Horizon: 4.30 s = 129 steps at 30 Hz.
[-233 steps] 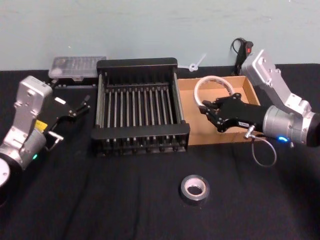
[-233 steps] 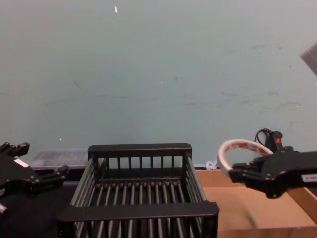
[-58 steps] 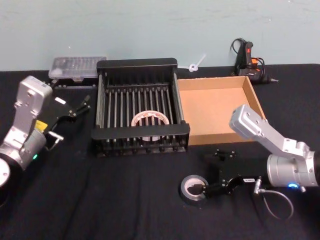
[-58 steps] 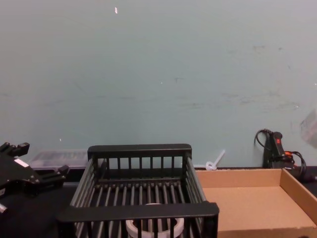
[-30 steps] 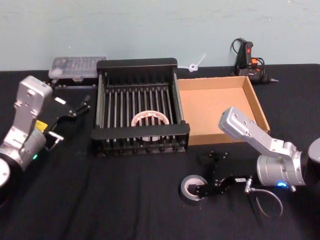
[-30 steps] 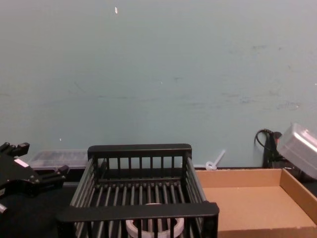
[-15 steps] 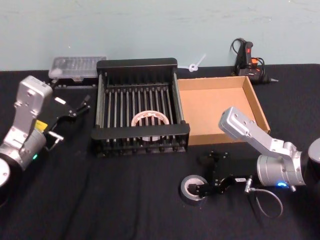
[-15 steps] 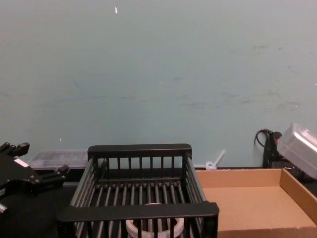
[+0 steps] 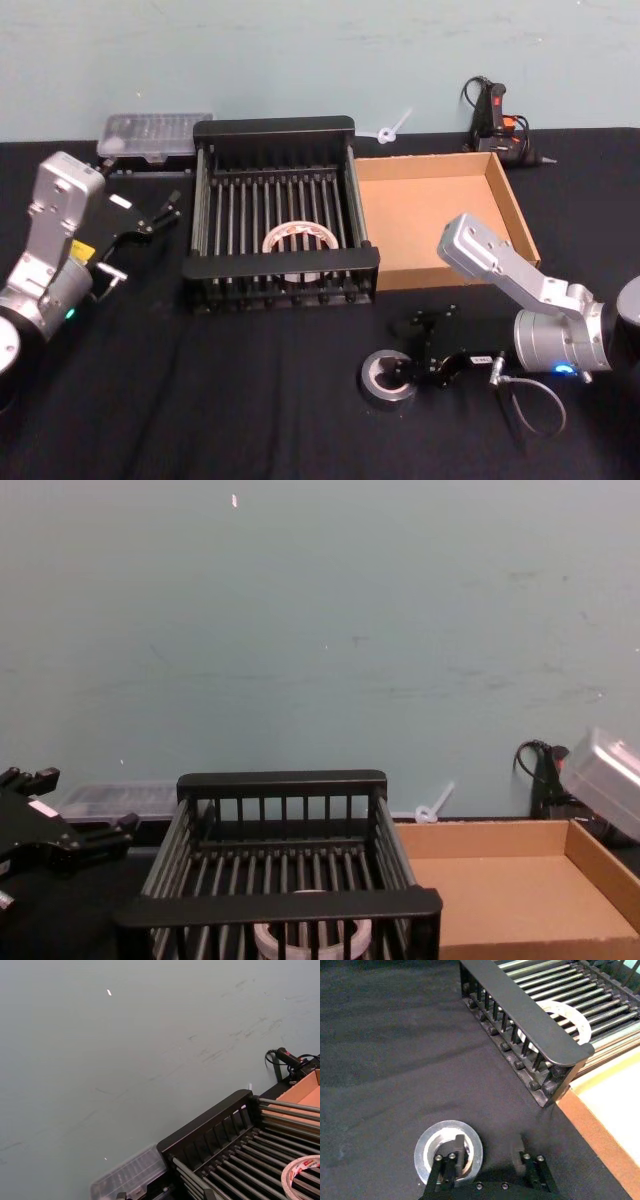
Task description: Pick up the white tape and place it into the black box , Pick up the silver tape and place it into the brown box.
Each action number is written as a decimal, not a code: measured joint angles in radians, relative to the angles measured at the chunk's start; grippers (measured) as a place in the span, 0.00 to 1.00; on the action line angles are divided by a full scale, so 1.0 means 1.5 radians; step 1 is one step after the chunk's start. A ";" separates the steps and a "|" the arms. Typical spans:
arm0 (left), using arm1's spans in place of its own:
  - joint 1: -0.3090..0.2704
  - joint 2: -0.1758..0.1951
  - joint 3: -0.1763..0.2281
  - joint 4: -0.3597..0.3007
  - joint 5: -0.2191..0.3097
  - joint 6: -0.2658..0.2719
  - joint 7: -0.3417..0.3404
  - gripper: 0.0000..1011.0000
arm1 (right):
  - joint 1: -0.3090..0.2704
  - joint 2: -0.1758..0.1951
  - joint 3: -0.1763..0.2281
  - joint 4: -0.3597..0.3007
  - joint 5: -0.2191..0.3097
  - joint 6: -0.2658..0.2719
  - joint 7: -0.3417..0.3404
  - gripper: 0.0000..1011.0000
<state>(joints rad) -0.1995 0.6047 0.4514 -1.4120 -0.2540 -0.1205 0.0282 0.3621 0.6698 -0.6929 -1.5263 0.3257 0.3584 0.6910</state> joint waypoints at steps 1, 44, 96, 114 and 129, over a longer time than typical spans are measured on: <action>0.000 0.000 0.000 0.000 0.000 0.000 0.000 0.99 | 0.000 0.000 0.000 0.000 0.000 0.000 0.000 0.59; 0.000 0.000 0.000 0.000 0.000 0.000 0.000 0.99 | -0.017 0.015 0.049 -0.029 0.044 -0.003 -0.026 0.14; 0.000 0.000 0.000 0.000 0.000 0.000 0.000 0.99 | 0.088 -0.106 0.135 0.169 -0.035 0.009 -0.170 0.14; 0.000 0.000 0.000 0.000 0.000 0.000 0.000 0.99 | 0.087 -0.105 0.134 0.166 -0.034 0.010 -0.169 0.51; 0.000 0.000 0.000 0.000 0.000 0.000 0.000 0.99 | 0.087 -0.105 0.134 0.166 -0.033 0.010 -0.169 0.95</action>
<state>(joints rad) -0.1995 0.6047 0.4514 -1.4120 -0.2539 -0.1205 0.0283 0.4929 0.5127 -0.4924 -1.2780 0.2755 0.3742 0.4374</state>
